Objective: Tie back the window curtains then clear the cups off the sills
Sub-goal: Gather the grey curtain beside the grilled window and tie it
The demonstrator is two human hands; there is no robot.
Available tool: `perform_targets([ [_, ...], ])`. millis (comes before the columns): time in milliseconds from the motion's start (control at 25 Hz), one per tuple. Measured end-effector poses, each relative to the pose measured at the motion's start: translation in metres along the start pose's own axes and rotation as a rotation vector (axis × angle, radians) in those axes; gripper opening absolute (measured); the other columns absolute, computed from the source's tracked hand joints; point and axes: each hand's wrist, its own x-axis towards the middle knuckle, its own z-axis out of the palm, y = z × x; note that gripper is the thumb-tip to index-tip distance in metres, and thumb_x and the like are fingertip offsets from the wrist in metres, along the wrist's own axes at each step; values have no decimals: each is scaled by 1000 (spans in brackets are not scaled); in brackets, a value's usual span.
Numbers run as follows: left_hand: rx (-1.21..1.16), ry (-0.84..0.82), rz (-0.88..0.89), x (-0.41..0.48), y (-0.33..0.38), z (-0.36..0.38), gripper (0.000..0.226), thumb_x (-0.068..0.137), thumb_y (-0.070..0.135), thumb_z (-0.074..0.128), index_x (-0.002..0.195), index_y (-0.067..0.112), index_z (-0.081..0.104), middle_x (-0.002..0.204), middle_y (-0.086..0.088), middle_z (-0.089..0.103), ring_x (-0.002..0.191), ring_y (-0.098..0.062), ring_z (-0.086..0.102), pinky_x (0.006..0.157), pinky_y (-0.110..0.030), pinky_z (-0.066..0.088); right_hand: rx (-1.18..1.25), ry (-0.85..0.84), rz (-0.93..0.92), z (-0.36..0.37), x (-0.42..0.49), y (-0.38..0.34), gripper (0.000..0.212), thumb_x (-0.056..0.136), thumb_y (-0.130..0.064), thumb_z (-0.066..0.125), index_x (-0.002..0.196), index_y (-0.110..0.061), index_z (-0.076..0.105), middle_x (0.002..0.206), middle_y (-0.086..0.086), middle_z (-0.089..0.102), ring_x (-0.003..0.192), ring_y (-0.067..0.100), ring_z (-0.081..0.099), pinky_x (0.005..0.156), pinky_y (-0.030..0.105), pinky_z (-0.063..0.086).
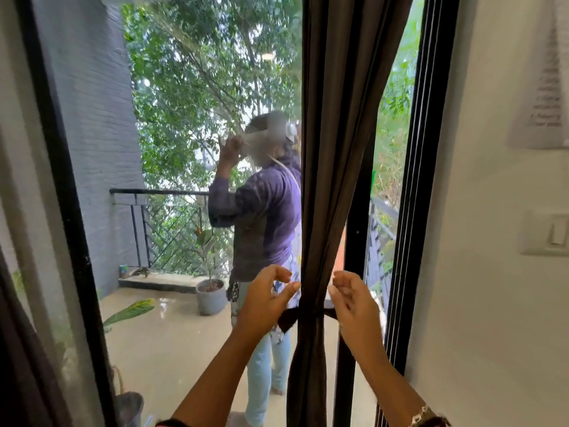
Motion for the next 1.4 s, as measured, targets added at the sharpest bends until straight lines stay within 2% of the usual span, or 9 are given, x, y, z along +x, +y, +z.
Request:
perform_targets([
  [120, -112, 15, 106, 35, 40, 3, 46, 73, 53, 56, 109, 25, 53, 106, 9, 62, 101, -1, 59, 86, -15, 46, 68, -20, -65, 4, 31, -31, 69, 70, -71, 50, 127, -30, 47, 120, -9, 60, 111, 5, 57, 93, 25, 48],
  [200, -165, -1, 192, 61, 71, 0, 47, 72, 57, 53, 110, 30, 53, 107, 9, 65, 101, 1, 60, 84, -19, 50, 114, -6, -126, -1, 58, -56, 69, 64, -79, 52, 123, -43, 41, 121, -14, 57, 110, 3, 57, 92, 25, 49],
  [320, -176, 35, 280, 110, 116, -7, 46, 69, 61, 52, 104, 32, 54, 102, 12, 68, 97, 3, 62, 86, -22, 50, 143, 2, -230, -20, 110, -102, 41, 78, -55, 58, 115, -45, 42, 119, -14, 58, 107, 1, 58, 89, 19, 49],
  [480, -141, 101, 406, 184, 185, -31, 33, 78, 49, 61, 103, 30, 52, 97, 21, 61, 87, 18, 57, 73, -2, 42, 99, 47, -428, -52, 190, -182, 40, 82, -46, 60, 117, -37, 46, 117, -11, 61, 104, -1, 59, 91, 22, 49],
  [640, -91, 227, 474, 251, 253, -57, 28, 87, 35, 57, 108, 16, 56, 102, 1, 65, 92, -11, 63, 82, -24, 49, -2, 116, -527, -84, 262, -264, 37, 83, -39, 64, 113, -31, 44, 109, -8, 61, 103, 11, 61, 85, 20, 49],
  [920, 35, 442, 492, 319, 341, -95, 37, 86, 30, 61, 113, 7, 49, 108, -10, 61, 102, -29, 58, 77, -29, 43, 15, 187, -505, -122, 358, -373, 86, 74, -48, 70, 137, -6, 30, 134, 10, 50, 119, 29, 51, 100, 41, 43],
  [1040, 110, 408, 512, 333, 358, -109, 40, 85, 18, 61, 120, 7, 44, 115, -12, 58, 104, -29, 57, 80, -32, 45, 56, 194, -505, -109, 373, -398, 86, 78, -32, 71, 141, -3, 21, 134, 14, 49, 119, 32, 50, 99, 44, 43],
  [1160, 45, 333, 540, 336, 364, -124, 41, 86, -2, 50, 125, 7, 40, 113, -14, 54, 96, -26, 53, 78, -34, 45, -227, 267, -625, -81, 373, -417, 71, 85, -10, 53, 144, -5, 14, 134, 21, 48, 119, 37, 48, 99, 37, 41],
  [1400, 7, 272, 621, 340, 338, -185, 44, 87, -7, 44, 127, 11, 43, 110, -12, 57, 95, -28, 57, 77, -38, 50, -414, 181, -708, 6, 363, -455, 67, 94, -13, 40, 150, -17, 3, 142, 21, 40, 126, 35, 43, 102, 37, 34],
])
